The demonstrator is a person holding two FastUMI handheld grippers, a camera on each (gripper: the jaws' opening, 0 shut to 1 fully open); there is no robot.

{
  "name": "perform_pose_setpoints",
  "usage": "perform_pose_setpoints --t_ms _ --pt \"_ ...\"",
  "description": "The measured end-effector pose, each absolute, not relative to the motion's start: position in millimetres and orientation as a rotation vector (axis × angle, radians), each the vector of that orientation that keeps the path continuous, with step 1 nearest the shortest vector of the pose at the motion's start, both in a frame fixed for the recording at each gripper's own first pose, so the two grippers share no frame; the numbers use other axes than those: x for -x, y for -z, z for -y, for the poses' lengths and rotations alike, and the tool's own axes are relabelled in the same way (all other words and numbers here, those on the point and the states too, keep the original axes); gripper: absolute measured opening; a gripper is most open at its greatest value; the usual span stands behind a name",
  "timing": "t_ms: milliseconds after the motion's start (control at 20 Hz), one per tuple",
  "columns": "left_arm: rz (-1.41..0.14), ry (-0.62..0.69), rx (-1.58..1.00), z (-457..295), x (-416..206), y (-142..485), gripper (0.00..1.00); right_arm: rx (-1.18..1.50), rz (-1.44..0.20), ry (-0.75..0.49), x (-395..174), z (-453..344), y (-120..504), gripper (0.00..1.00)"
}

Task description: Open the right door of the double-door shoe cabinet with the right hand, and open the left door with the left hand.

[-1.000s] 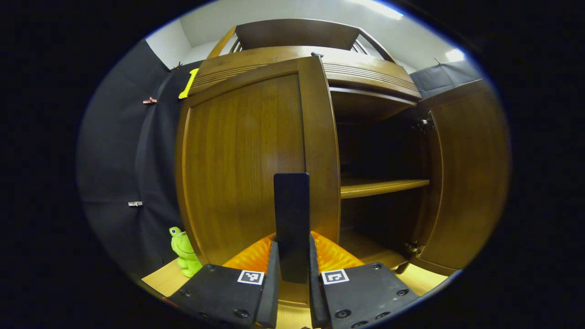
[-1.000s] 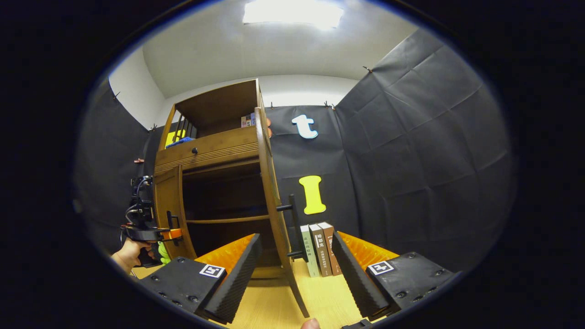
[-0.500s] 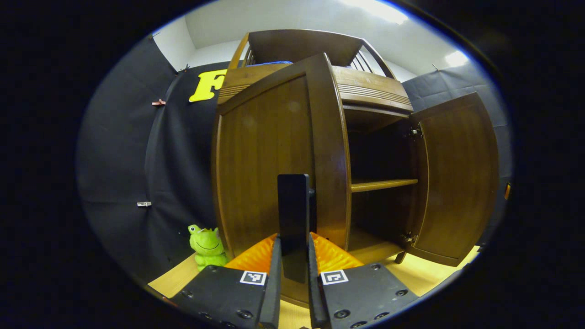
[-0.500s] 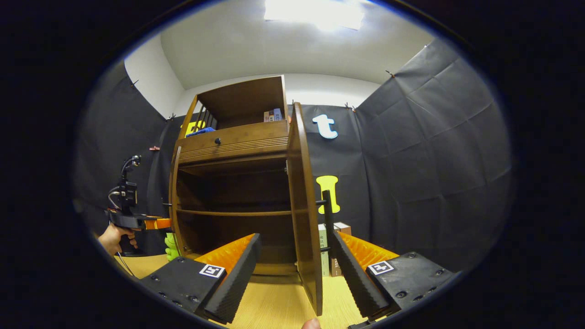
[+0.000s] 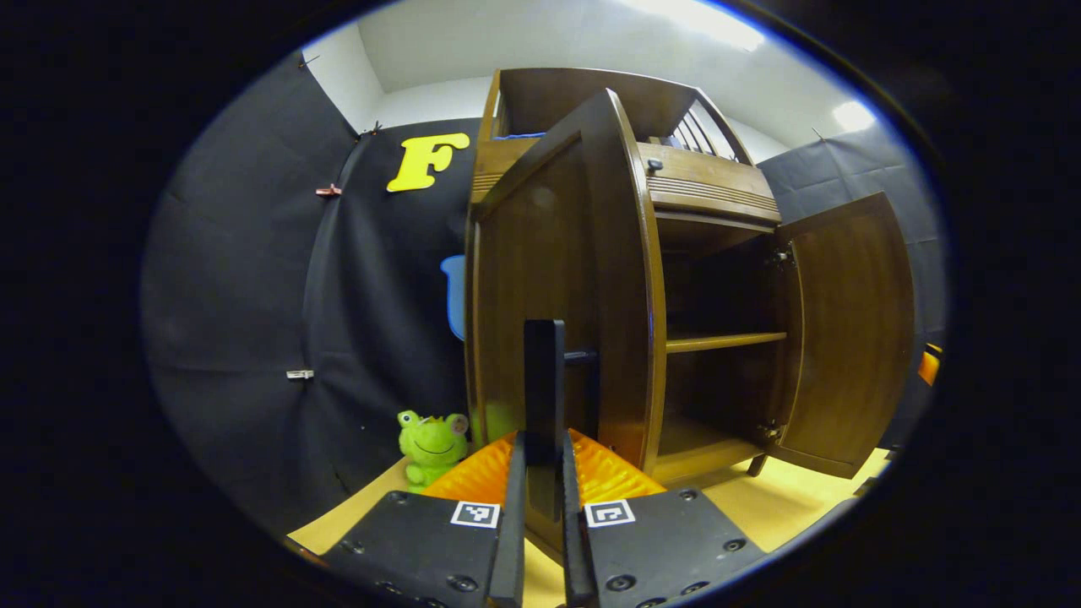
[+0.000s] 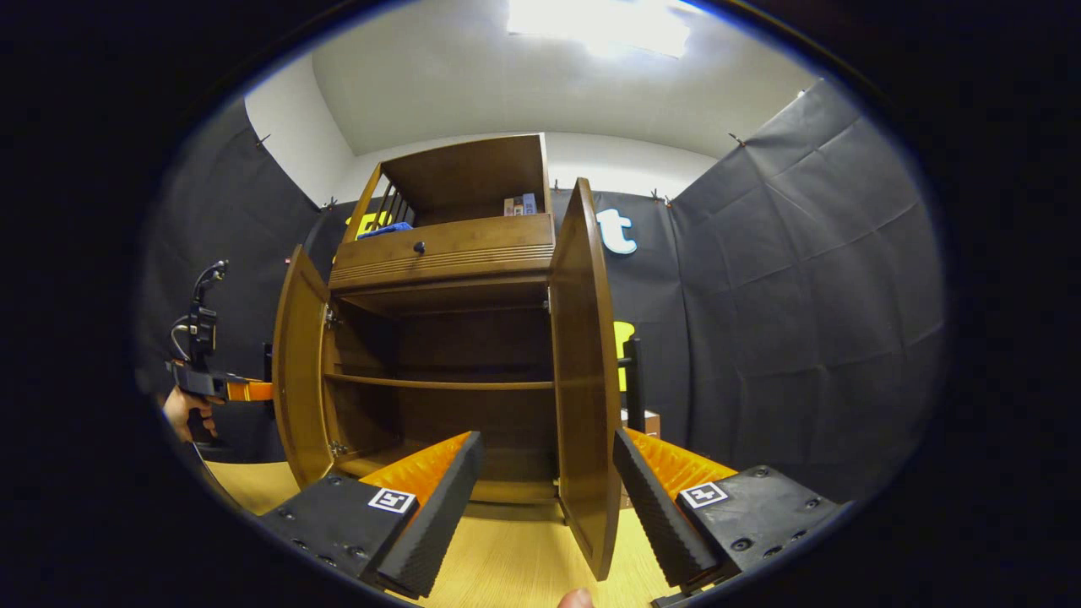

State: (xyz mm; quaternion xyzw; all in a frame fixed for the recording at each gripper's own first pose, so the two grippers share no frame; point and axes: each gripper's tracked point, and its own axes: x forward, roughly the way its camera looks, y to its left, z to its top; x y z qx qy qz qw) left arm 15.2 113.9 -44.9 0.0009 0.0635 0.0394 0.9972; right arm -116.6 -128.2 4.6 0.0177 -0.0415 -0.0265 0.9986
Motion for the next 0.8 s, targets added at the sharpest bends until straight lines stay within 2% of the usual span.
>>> perform_pose_setpoints --t_ms 150,250,650,800 --pt "-0.134 -0.098 -0.001 -135 -2 48 0.18 -0.017 0.08 0.035 118 117 -1 1.0" --pt "-0.137 -0.113 0.003 -148 5 50 0.17 -0.011 0.075 0.022 116 107 4 0.97" --pt "-0.116 -0.204 0.022 -208 26 47 0.12 -0.027 0.036 0.001 115 96 18 0.98" --pt "-0.117 -0.189 0.043 -209 31 49 0.15 -0.045 0.03 0.013 114 95 19 0.98"
